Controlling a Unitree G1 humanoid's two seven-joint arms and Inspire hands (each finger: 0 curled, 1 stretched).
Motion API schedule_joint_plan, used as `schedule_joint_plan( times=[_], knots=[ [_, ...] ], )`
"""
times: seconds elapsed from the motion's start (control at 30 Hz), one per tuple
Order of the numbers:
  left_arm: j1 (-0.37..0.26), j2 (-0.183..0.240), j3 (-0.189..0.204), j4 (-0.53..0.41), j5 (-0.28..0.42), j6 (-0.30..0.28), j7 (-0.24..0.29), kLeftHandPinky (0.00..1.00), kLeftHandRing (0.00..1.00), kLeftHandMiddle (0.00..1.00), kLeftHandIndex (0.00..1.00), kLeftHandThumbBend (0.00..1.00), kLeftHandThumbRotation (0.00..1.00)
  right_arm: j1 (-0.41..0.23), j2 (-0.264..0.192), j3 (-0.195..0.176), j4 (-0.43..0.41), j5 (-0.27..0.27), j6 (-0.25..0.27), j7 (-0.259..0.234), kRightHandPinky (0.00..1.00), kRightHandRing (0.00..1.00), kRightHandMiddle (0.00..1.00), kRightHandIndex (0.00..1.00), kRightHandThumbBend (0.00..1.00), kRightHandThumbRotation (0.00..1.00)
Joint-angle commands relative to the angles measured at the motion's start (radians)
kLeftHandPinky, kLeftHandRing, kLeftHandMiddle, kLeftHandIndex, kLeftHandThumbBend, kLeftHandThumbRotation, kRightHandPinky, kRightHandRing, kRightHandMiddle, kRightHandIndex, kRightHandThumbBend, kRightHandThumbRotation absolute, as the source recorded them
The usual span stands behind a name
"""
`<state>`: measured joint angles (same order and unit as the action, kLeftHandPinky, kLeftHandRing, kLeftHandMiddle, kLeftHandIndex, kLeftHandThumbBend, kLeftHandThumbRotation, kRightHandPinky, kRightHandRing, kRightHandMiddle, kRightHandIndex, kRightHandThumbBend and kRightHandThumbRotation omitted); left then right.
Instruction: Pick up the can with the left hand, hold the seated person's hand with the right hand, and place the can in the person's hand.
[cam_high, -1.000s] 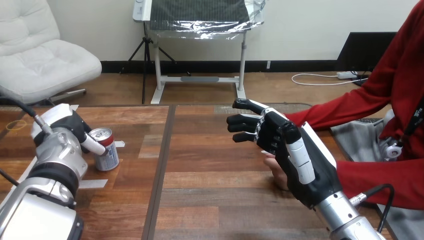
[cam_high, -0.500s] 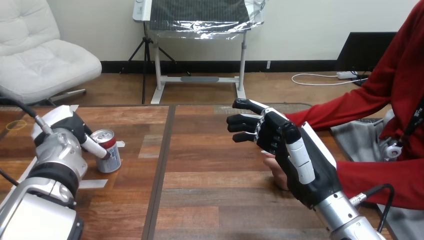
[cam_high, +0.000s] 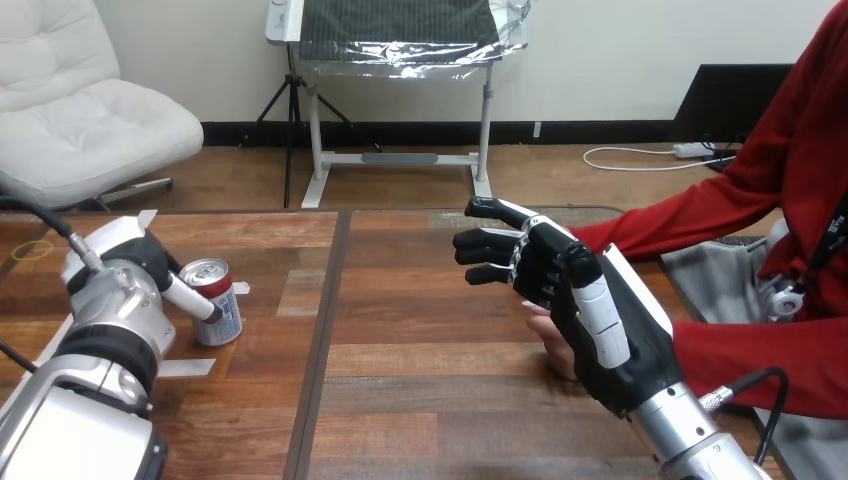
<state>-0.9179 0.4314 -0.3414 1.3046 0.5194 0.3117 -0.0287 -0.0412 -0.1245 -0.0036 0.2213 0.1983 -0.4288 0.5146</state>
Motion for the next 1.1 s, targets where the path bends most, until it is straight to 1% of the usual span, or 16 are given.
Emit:
schedule_joint_plan(
  times=[0.0,0.17,0.83,1.07],
  knots=[
    [-0.075,0.013,-0.007,-0.035,0.011,-0.001,0.005,0.47,0.66,0.75,0.75,0.79,0.18,-0.062,-0.008,-0.005,-0.034,0.006,-0.004,-0.008,0.72,0.76,0.76,0.83,0.81,1.0],
    [-0.074,0.012,-0.003,-0.037,0.008,-0.003,0.009,0.47,0.66,0.75,0.74,0.79,0.19,-0.062,-0.01,-0.005,-0.034,0.009,-0.004,-0.005,0.72,0.76,0.76,0.83,0.82,1.0],
    [-0.071,0.012,0.012,-0.037,-0.006,-0.013,0.014,0.47,0.67,0.76,0.75,0.81,0.23,-0.06,-0.011,-0.006,-0.034,0.011,-0.006,-0.002,0.72,0.76,0.76,0.83,0.82,1.0],
    [-0.073,0.011,0.009,-0.037,-0.003,-0.01,0.01,0.47,0.67,0.76,0.75,0.82,0.26,-0.061,-0.01,-0.006,-0.032,0.013,-0.007,-0.001,0.72,0.76,0.76,0.83,0.82,1.0]
  ],
)
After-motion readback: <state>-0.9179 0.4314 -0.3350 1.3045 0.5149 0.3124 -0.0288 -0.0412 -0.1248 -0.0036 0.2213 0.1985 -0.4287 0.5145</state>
